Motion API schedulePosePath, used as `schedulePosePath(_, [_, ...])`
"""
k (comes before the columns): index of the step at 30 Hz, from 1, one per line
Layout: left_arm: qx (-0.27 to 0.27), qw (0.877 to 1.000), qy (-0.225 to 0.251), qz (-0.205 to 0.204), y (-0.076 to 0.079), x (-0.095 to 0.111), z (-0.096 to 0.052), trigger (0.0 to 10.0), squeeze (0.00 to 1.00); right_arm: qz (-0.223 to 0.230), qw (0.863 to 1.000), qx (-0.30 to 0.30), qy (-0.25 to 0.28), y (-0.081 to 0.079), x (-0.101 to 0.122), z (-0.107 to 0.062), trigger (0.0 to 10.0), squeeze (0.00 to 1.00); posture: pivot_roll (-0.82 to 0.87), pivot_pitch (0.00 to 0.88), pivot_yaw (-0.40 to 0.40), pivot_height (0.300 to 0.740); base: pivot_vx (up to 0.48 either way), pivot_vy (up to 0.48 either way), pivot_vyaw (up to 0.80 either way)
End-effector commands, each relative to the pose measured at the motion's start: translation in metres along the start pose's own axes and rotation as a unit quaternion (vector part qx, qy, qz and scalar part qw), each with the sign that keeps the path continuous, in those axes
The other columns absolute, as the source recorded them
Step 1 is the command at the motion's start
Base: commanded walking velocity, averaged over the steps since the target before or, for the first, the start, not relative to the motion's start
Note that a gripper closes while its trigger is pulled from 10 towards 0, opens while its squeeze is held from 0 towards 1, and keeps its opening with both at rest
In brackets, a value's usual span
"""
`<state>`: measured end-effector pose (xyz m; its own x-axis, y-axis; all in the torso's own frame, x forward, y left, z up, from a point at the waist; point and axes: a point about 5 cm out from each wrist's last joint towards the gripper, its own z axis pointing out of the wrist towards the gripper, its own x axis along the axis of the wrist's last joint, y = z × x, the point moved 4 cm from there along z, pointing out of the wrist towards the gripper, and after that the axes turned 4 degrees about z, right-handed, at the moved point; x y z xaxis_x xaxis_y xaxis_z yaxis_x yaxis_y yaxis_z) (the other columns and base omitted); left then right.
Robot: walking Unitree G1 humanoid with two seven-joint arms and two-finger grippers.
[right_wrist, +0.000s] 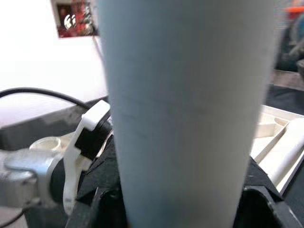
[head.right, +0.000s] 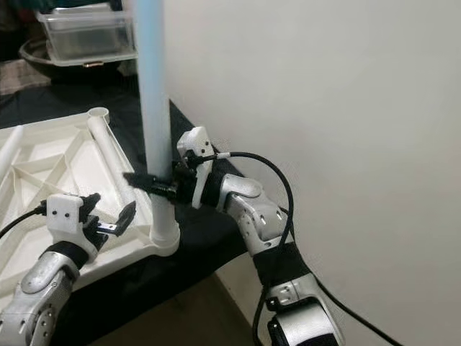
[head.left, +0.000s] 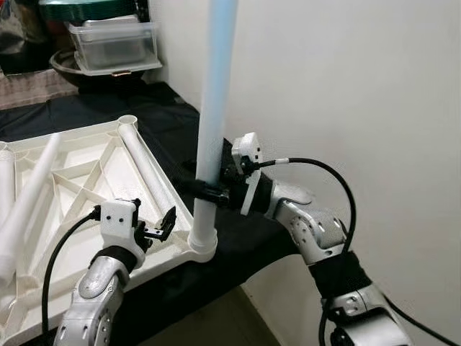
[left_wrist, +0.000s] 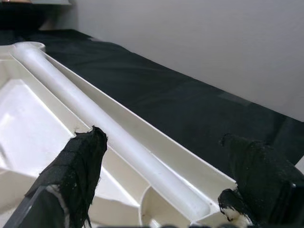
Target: Building children table
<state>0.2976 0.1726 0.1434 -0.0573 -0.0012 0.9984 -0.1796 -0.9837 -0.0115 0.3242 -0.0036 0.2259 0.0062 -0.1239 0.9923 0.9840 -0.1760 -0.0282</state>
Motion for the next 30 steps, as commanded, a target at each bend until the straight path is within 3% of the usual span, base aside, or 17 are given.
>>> schedulePosePath(1, [-0.003, 1.0, 0.002, -0.007, 0.002, 0.0, -0.002, 10.0, 0.0, 0.001, 0.999, 0.04, -0.014, -0.01, -0.009, 0.005, 3.6, 0.0, 0.11, 0.0, -0.1, 0.74, 0.0, 0.0, 0.0])
schedulePosePath(2, [-0.002, 1.0, 0.003, -0.009, 0.002, 0.0, -0.002, 10.0, 0.0, 0.009, 0.999, 0.033, -0.012, -0.008, -0.013, 0.011, 0.0, 0.0, 0.11, 0.0, -0.104, 0.74, 0.0, 0.0, 0.0])
schedulePosePath(7, [-0.001, 1.0, 0.006, -0.015, 0.001, 0.0, -0.002, 10.0, 0.0, 0.008, 1.0, -0.016, -0.019, 0.003, -0.021, 0.02, 0.0, 0.0, 0.12, 0.0, -0.106, 0.74, 0.0, 0.0, 0.0])
schedulePosePath(8, [-0.001, 1.0, 0.006, -0.017, 0.001, 0.0, -0.002, 10.0, 0.0, 0.021, 0.983, -0.176, -0.039, 0.04, -0.031, 0.017, 0.0, 0.0, 0.12, 0.0, -0.108, 0.74, 0.0, 0.0, 0.0])
schedulePosePath(9, [-0.001, 1.0, 0.007, -0.018, 0.0, 0.0, -0.002, 10.0, 0.0, 0.042, 0.937, -0.341, -0.055, 0.072, -0.043, -0.004, 0.0, 0.0, 0.12, 0.0, -0.11, 0.74, 0.0, 0.0, 0.0])
schedulePosePath(11, [0.001, 1.0, 0.008, -0.019, -0.001, 0.0, -0.003, 10.0, 0.0, 0.056, 0.854, -0.511, -0.074, 0.096, -0.057, -0.04, 0.0, 0.0, 0.12, 0.0, -0.113, 0.74, 0.0, 0.0, 0.0])
schedulePosePath(16, [0.003, 1.0, 0.008, -0.019, -0.002, 0.001, -0.004, 10.0, 0.0, 0.044, 0.811, -0.581, -0.048, 0.084, -0.058, -0.066, 0.0, 0.0, 0.11, 0.0, -0.101, 0.74, 0.0, 0.0, 0.0])
schedulePosePath(19, [0.003, 1.0, 0.008, -0.019, -0.002, 0.001, -0.004, 10.0, 0.0, 0.041, 0.81, -0.583, -0.049, 0.08, -0.058, -0.067, 0.0, 0.0, 0.11, 0.0, -0.095, 0.74, 0.0, 0.0, 0.0])
schedulePosePath(20, [0.003, 1.0, 0.008, -0.019, -0.003, 0.0, -0.004, 10.0, 0.0, 0.041, 0.813, -0.578, -0.051, 0.076, -0.059, -0.065, 0.0, 0.0, 0.11, 0.0, -0.095, 0.74, 0.0, 0.0, 0.0])
schedulePosePath(21, [0.0, 1.0, 0.007, -0.019, -0.002, 0.0, -0.003, 10.0, 0.0, 0.047, 0.831, -0.551, -0.054, 0.071, -0.059, -0.055, 0.0, 0.0, 0.1, 0.0, -0.081, 0.74, 0.0, 0.0, 0.0])
schedulePosePath(22, [0.0, 1.0, 0.007, -0.019, -0.002, 0.0, -0.003, 10.0, 0.0, 0.047, 0.831, -0.551, -0.054, 0.071, -0.059, -0.055, 0.0, 0.0, 0.1, 0.0, -0.081, 0.74, 0.0, 0.0, 0.0])
schedulePosePath(23, [-0.005, 1.0, 0.005, -0.018, -0.002, -0.001, -0.002, 10.0, 0.0, 0.062, 0.87, -0.489, -0.005, 0.062, -0.046, -0.035, 10.0, 0.0, 0.09, 0.0, -0.079, 0.74, 0.0, 0.0, 0.0])
schedulePosePath(24, [-0.005, 1.0, 0.005, -0.018, -0.002, -0.001, -0.002, 10.0, 0.0, 0.062, 0.87, -0.489, -0.005, 0.062, -0.046, -0.035, 10.0, 0.0, 0.09, 0.0, -0.079, 0.74, 0.0, 0.0, 0.0])
schedulePosePath(25, [-0.006, 1.0, 0.005, -0.019, -0.002, -0.001, -0.001, 10.0, 0.0, 0.066, 0.884, -0.462, 0.019, 0.061, -0.038, -0.025, 10.0, 1.0, 0.1, 0.0, -0.08, 0.74, 0.0, 0.0, 0.0])
schedulePosePath(28, [-0.007, 1.0, 0.005, -0.019, -0.001, -0.001, 0.0, 10.0, 0.0, 0.066, 0.897, -0.437, 0.034, 0.06, -0.03, -0.018, 10.0, 1.0, 0.1, 0.0, -0.084, 0.74, 0.0, 0.0, 0.0])
schedulePosePath(29, [-0.006, 1.0, 0.006, -0.019, -0.001, -0.001, 0.001, 10.0, 0.0, 0.057, 0.922, -0.379, 0.052, 0.055, -0.017, -0.007, 10.0, 0.79, 0.11, 0.0, -0.089, 0.74, 0.0, 0.0, 0.0])
schedulePosePath(30, [-0.006, 1.0, 0.006, -0.02, -0.001, -0.001, 0.001, 10.0, 0.0, 0.054, 0.941, -0.327, 0.064, 0.048, -0.007, 0.0, 10.0, 0.0, 0.11, 0.0, -0.091, 0.74, 0.0, 0.0, 0.0])
